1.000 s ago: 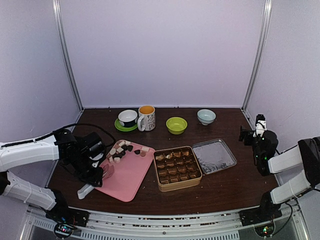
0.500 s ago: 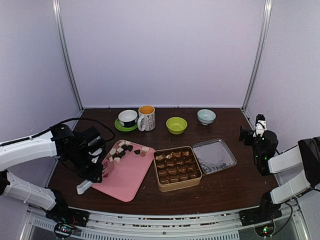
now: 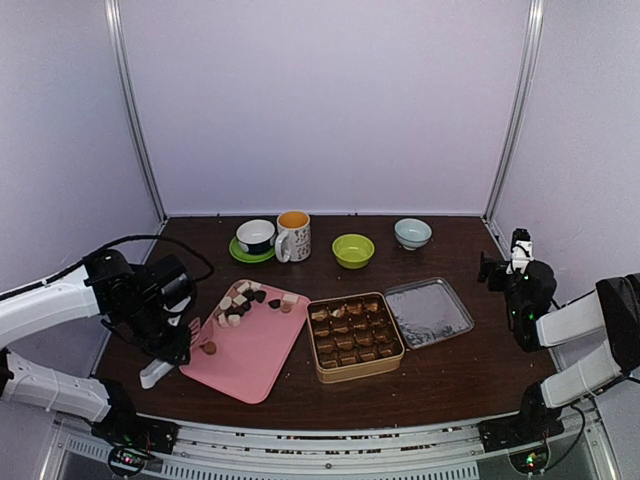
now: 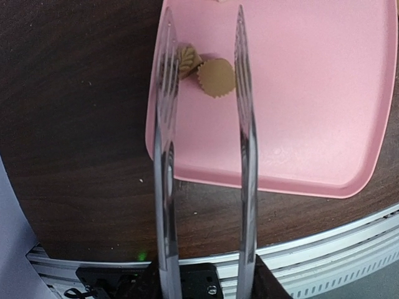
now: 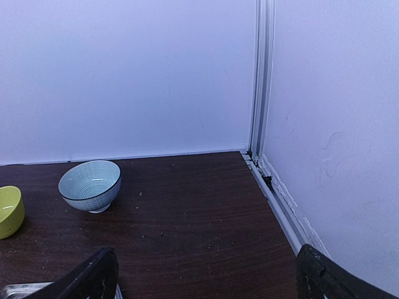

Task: Pack the chocolate
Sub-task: Pick up the fake chocolate from the plate.

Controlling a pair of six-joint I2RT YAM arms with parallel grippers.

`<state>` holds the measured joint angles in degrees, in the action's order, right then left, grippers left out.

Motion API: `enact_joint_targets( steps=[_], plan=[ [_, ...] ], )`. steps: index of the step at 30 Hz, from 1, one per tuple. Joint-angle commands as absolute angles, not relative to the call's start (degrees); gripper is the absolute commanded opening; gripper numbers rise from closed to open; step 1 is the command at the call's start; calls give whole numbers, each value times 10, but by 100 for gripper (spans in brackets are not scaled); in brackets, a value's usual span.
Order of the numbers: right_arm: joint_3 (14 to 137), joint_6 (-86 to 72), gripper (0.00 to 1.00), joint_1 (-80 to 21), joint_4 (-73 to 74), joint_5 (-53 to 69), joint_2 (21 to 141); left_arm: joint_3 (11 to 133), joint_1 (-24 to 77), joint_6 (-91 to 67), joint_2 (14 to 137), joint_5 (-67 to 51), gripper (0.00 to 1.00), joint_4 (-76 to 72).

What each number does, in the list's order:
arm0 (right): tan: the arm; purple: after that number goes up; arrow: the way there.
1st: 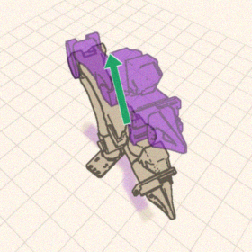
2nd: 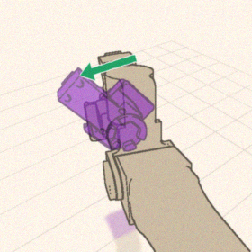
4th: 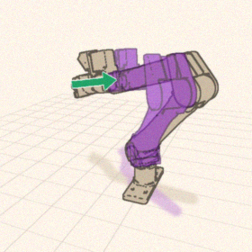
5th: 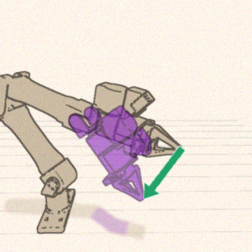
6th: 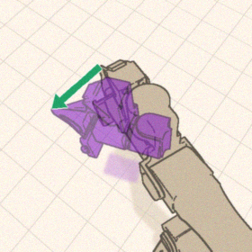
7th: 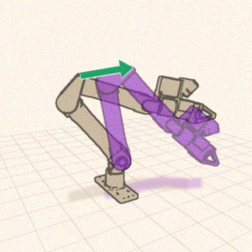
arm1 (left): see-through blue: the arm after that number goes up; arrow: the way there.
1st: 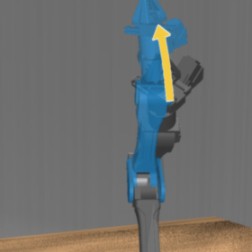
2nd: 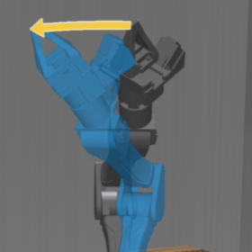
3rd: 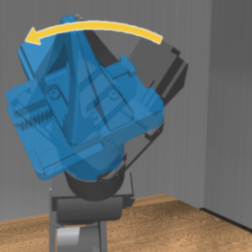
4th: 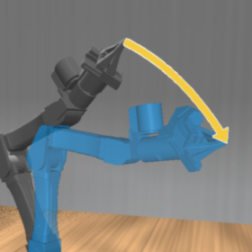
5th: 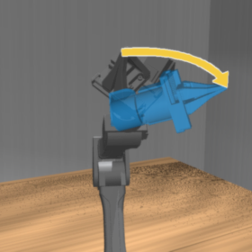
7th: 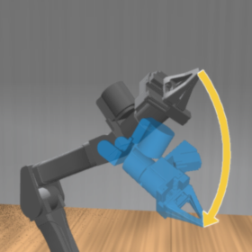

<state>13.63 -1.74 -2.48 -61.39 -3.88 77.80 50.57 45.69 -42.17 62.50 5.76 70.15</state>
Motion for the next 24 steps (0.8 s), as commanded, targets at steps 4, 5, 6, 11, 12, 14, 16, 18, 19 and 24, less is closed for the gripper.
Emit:
enact_joint_targets(
  steps=[4, 5, 6, 11, 12, 14, 16, 18, 19, 24],
  plan=[
    [142, -18, 100, -21, -627, -38, 779, 484, 453, -435, 619, 36, 44, 684],
    [142, -19, 100, -22, -627, -39, 779, 481, 452, -436, 620, 33, 44, 680],
    [142, -19, 100, -21, -627, -39, 779, 479, 452, -435, 620, 32, 44, 678],
    [142, -18, 100, -22, -627, -39, 779, 469, 452, -435, 622, 28, 48, 671],
    [142, -18, 100, -21, -627, -39, 779, 470, 452, -435, 623, 28, 48, 669],
    [142, -19, 100, -21, -627, -38, 779, 469, 452, -433, 626, 27, 49, 666],
    [142, -19, 100, -21, -627, -39, 779, 468, 452, -430, 630, 21, 50, 657],
    [142, -19, 100, -22, -627, -39, 779, 466, 452, -428, 635, 13, 50, 647],
    [142, -19, 100, -21, -627, -38, 779, 466, 452, -426, 639, 9, 50, 642],
    [142, -19, 100, -21, -627, -38, 779, 467, 452, -423, 650, 6, 49, 637]
  ],
)
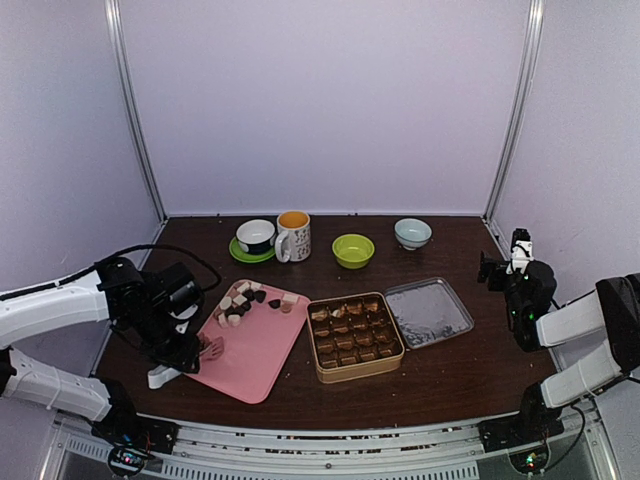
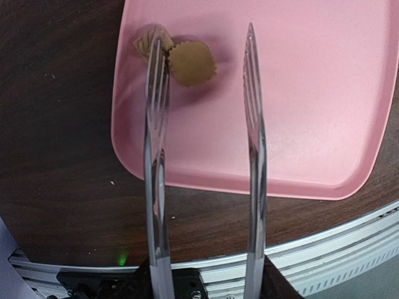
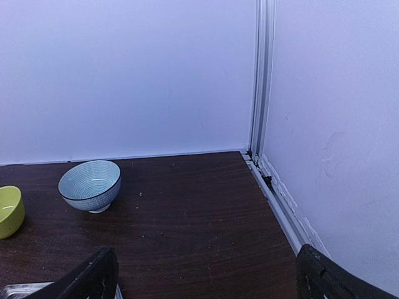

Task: Pack the chocolate
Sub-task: Pick up the fake chocolate from the plate.

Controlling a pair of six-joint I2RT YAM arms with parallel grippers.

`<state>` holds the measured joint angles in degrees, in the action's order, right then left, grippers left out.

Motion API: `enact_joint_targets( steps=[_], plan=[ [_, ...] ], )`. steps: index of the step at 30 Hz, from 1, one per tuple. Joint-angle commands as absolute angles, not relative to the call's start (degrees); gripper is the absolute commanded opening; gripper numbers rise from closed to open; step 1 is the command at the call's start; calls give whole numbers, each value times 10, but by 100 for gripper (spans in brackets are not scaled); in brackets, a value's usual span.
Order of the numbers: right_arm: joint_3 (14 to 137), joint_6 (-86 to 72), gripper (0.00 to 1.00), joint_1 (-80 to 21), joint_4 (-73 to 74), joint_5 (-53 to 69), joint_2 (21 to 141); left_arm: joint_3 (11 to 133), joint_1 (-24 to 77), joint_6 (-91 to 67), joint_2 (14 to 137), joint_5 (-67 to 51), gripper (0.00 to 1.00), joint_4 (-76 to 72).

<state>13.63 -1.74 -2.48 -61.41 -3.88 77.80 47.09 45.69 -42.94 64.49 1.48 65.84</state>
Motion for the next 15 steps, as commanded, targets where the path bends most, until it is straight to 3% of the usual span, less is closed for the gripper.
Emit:
enact_joint_targets(
  steps=[1, 8, 15],
  plan=[
    [142, -18, 100, -21, -627, -38, 779, 467, 452, -423, 651, 7, 49, 636],
    [142, -18, 100, -22, -627, -38, 779, 472, 452, -418, 676, 17, 48, 639],
    [142, -19, 100, -21, -627, -39, 779, 490, 452, -411, 690, 28, 39, 651]
  ],
)
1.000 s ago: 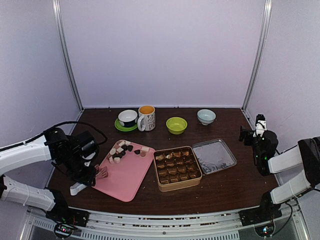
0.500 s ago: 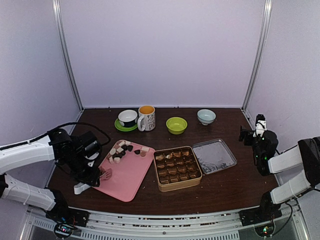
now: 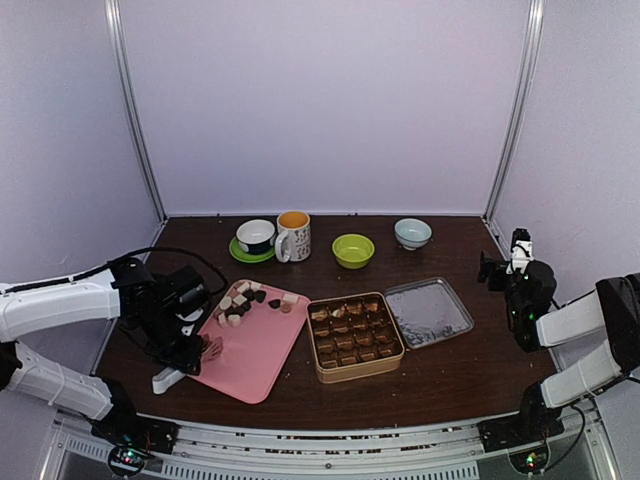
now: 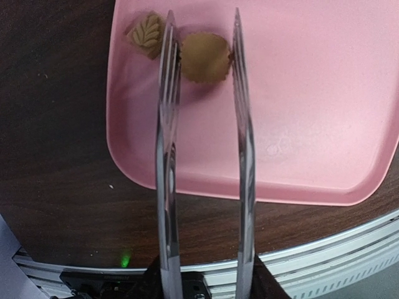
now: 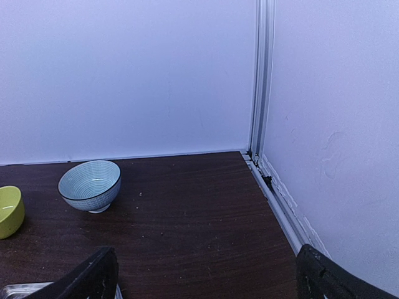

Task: Pack the chocolate
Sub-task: Pick up the fake chocolate from the plate, then place the fake chocolate in the empty pocket of the box.

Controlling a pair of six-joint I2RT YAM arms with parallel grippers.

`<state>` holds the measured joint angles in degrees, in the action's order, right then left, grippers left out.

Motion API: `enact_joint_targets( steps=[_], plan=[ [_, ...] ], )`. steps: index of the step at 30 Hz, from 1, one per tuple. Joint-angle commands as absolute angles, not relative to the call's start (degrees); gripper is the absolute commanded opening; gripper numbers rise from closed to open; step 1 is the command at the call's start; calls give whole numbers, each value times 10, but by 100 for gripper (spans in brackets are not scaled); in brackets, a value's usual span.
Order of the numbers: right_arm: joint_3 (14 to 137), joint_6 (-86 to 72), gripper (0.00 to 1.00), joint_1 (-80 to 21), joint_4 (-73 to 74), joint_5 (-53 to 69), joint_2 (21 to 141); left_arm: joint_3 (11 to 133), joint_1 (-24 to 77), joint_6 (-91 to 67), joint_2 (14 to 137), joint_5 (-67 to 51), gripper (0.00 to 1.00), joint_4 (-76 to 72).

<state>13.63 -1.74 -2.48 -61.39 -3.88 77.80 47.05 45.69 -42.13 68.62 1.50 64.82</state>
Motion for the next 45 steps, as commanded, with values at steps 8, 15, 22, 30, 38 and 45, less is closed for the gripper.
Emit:
enact_joint_targets(
  steps=[8, 15, 22, 30, 38, 45],
  plan=[
    [142, -19, 100, -21, -627, -38, 779, 538, 453, -399, 679, 9, 35, 657],
    [142, -19, 100, -21, -627, -38, 779, 595, 463, -385, 659, -14, 31, 643],
    [142, -19, 100, -21, -627, -38, 779, 626, 486, -366, 641, -24, 29, 568],
    [142, -19, 100, -21, -627, -39, 779, 613, 490, -353, 628, -30, 29, 410],
    [142, -19, 100, -22, -626, -38, 779, 615, 493, -333, 692, -61, 28, 293],
    [142, -19, 100, -21, -627, -38, 779, 617, 505, -323, 764, -81, 28, 228]
  ],
)
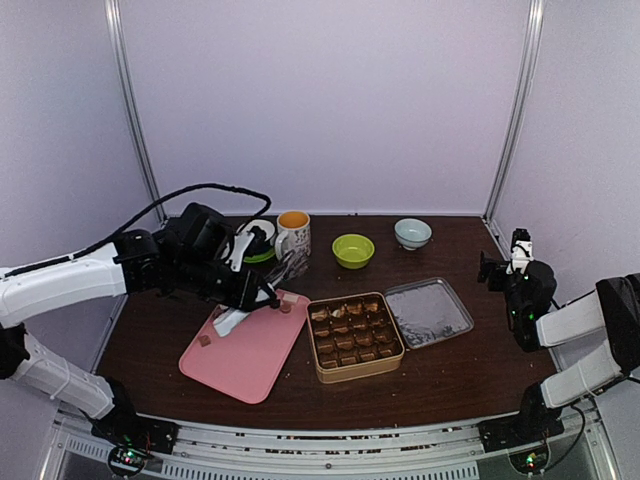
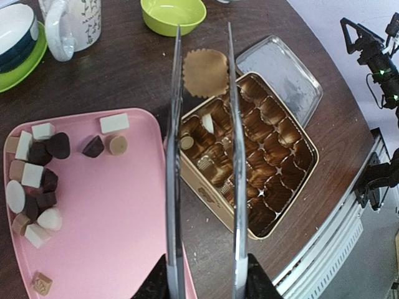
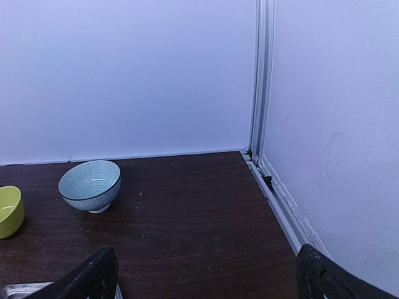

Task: Pack the chocolate
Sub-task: Place the fake chocolate in the empty pocket of the box.

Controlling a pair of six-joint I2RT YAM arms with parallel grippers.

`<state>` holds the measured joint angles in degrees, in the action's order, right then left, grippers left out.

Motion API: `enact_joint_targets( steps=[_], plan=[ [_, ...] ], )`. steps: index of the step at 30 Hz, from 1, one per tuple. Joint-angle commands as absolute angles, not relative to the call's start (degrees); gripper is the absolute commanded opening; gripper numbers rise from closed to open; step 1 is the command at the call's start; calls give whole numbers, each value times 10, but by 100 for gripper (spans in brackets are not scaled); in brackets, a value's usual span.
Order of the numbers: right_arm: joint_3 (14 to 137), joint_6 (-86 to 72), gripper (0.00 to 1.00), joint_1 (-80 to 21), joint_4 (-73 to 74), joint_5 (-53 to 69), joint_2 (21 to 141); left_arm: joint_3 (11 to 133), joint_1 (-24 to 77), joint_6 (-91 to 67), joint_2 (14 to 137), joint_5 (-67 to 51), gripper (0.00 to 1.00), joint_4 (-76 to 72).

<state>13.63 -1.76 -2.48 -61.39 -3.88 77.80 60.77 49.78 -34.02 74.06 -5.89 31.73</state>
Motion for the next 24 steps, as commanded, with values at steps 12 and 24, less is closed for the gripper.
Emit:
enact_joint_targets(
  steps=[12, 24],
  plan=[
    [142, -19, 100, -21, -627, -39, 779, 685, 517, -289, 910, -129, 28, 213],
    [142, -19, 100, -22, -627, -39, 779, 737, 532, -271, 991, -128, 28, 227]
  ],
)
